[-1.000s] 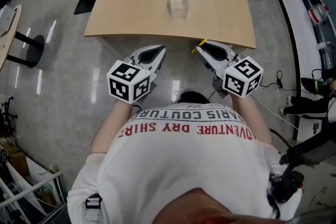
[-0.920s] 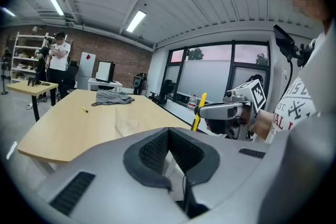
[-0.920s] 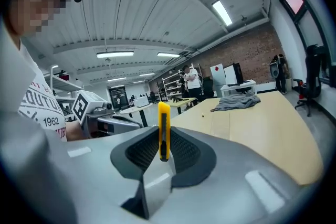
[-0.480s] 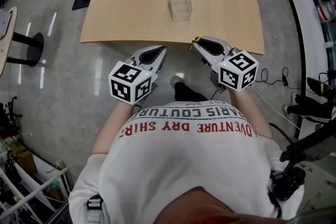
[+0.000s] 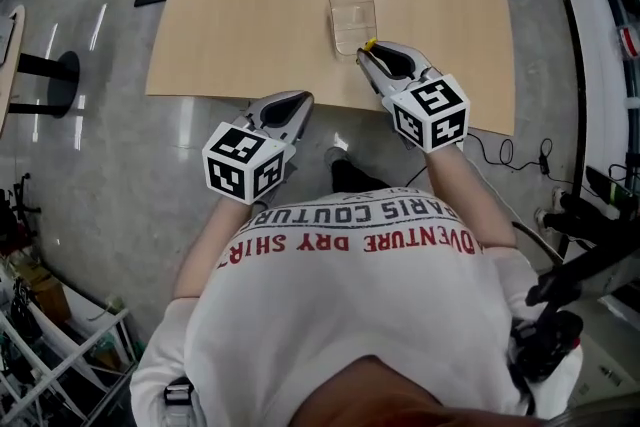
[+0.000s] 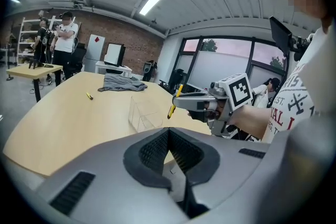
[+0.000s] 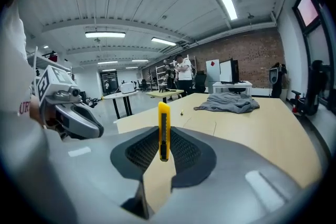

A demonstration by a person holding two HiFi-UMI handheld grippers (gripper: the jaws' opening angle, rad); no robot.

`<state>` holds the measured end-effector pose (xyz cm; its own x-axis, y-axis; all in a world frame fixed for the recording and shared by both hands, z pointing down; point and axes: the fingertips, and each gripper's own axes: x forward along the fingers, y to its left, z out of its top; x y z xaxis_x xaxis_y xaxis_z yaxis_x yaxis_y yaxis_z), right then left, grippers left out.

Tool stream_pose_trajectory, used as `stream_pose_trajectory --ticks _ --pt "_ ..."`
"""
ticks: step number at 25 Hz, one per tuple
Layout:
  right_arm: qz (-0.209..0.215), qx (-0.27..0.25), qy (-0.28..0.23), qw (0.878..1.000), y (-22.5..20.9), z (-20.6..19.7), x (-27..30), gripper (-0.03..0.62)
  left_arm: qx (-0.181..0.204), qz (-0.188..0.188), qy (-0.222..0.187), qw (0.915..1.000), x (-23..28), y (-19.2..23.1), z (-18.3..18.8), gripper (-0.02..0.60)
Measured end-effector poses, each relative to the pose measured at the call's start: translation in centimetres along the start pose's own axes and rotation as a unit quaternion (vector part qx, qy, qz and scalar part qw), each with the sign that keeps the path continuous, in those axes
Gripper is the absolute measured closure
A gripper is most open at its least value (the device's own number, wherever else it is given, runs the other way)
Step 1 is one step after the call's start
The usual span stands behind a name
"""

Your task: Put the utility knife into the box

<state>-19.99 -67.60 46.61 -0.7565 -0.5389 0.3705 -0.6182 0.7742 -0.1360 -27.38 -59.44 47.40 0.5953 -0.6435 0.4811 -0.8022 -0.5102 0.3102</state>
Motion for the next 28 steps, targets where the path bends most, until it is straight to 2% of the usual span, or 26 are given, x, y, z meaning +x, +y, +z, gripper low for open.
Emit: stream_pose_trajectory --ticks 9,15,19,28 --pt "-0.044 0.009 0.069 0.997 -1.5 -2.9 4.1 0.533 -0.029 0.011 0.013 0.9994 -2.4 2.1 -0.3 0.578" --pt "-0.042 0.021 0.113 0.992 -1.0 -4.9 5.7 0.533 -0.046 0.017 0.018 0.9986 -3.6 3.3 -0.7 0.580" --pt "-0.041 0.030 0.129 0.990 -0.7 -5.9 5.4 0.533 -0.039 0.021 0.017 0.9989 -4.0 2.6 -1.0 0.580" --pt "-0.056 0.021 0.164 0.985 -2.9 -7.1 8.1 0.533 -0.057 0.032 0.013 0.9978 -2.3 5.2 -1.5 0.580"
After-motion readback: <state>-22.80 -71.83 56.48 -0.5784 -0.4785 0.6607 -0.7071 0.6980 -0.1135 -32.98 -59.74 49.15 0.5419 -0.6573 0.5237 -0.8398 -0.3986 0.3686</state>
